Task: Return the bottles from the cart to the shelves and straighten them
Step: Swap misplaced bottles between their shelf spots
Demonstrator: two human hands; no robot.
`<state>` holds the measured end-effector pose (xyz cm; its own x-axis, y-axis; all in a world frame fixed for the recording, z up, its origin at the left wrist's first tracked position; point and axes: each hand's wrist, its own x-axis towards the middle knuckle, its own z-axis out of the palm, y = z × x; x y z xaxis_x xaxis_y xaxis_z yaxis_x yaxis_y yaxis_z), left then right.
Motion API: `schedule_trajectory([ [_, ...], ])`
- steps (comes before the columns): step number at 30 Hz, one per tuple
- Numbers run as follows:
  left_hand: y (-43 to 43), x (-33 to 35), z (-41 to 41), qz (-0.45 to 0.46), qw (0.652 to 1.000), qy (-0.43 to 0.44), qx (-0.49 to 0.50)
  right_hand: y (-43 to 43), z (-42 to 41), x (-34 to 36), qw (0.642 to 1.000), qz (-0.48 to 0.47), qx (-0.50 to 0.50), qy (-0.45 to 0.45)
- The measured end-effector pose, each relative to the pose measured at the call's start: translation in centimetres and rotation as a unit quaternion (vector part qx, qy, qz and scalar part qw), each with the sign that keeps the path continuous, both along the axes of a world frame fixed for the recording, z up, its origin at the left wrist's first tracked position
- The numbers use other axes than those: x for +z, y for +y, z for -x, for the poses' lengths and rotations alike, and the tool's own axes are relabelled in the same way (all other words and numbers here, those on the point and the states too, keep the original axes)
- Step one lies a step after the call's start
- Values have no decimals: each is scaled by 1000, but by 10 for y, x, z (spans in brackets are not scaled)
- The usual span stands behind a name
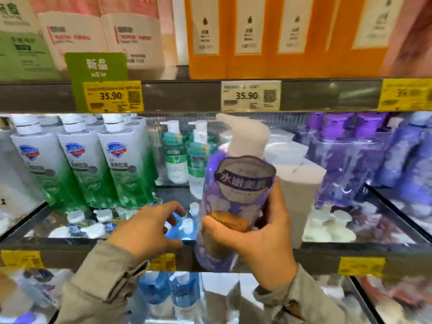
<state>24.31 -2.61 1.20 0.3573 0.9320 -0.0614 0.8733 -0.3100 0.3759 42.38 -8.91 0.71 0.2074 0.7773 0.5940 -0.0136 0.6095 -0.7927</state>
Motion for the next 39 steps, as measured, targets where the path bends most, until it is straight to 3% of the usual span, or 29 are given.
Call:
schedule_trajectory([
  [15,-77,8,-230,24,996,27,-82,-70,-230,8,999,14,-4,-44],
  [24,-68,7,-327,47,986,56,-149,-55,-342,-8,992,-16,-126,0],
  [39,-26,3,-402,57,970,85,-220,-35,-418,-32,973,34,-228,-13],
])
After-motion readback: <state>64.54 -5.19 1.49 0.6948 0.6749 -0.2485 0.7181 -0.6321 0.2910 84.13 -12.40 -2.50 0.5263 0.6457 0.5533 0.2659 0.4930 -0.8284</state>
